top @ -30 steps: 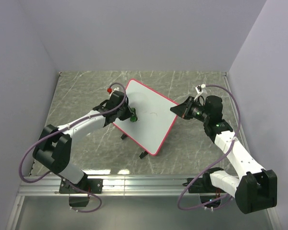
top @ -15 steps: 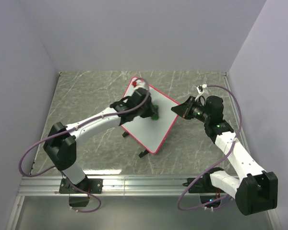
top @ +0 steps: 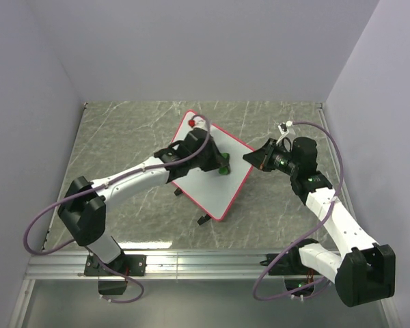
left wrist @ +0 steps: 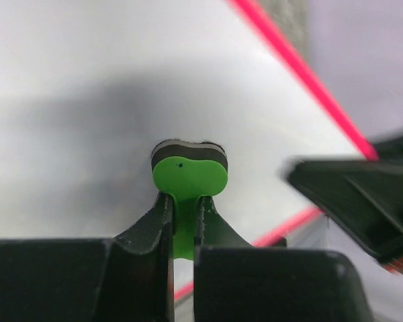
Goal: Erase the whiteboard
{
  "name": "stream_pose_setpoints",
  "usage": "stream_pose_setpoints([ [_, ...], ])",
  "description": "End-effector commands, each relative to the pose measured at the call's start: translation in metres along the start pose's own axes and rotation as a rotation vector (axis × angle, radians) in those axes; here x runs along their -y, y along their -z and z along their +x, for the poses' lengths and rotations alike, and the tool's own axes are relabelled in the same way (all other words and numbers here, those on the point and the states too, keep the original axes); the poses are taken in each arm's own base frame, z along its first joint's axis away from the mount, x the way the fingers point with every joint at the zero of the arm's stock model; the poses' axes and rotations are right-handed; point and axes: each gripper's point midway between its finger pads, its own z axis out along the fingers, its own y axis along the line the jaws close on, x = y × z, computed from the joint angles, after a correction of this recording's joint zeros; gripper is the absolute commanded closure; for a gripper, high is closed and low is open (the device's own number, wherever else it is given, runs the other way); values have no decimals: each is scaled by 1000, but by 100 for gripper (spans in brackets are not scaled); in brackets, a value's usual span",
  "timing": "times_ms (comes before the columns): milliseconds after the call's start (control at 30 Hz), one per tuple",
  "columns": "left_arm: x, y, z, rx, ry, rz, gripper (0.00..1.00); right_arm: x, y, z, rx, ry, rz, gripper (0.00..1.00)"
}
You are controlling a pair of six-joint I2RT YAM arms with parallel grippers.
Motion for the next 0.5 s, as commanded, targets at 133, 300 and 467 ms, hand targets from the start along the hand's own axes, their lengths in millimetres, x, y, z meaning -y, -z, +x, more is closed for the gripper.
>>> stream_pose_setpoints([
  [133,-155,-10,2,-5,57,-314,100,-22,8,35,-136,61,-101,100],
  [300,-203,-7,37,-53,121,-399,100,-22,8,34,-132,65,-100,100],
  [467,-230,-6,66,-110,161,-430,100,-21,11,35,-131,65,-96,100],
])
